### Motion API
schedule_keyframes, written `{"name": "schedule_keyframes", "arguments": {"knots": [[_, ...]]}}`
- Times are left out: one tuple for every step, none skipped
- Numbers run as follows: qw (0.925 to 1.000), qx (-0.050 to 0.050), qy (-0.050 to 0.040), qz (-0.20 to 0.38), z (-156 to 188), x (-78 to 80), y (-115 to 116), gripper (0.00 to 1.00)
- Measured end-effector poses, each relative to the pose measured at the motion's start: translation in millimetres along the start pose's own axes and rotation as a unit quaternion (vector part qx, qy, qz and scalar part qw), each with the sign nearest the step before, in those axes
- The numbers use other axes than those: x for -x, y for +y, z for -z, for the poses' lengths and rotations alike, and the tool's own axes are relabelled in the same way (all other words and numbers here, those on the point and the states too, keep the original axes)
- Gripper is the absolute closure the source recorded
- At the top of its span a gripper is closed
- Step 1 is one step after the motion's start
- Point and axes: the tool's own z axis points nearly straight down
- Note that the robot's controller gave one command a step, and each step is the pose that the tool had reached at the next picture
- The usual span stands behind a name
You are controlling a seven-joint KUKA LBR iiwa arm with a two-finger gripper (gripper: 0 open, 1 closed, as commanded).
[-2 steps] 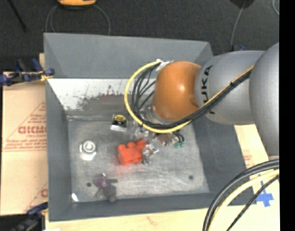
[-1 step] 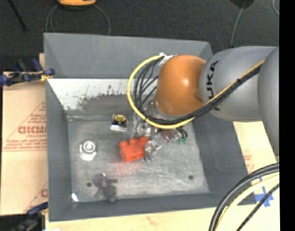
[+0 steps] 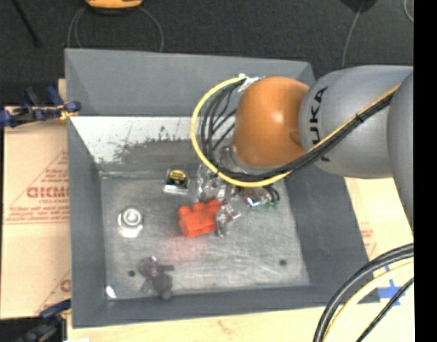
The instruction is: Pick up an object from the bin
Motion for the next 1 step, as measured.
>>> {"name": "schedule_keyframes", "arguments": {"knots": [[1.0, 0.0, -0.0012, -0.003, 49.4, 1.8, -2.2, 1.0]]}}
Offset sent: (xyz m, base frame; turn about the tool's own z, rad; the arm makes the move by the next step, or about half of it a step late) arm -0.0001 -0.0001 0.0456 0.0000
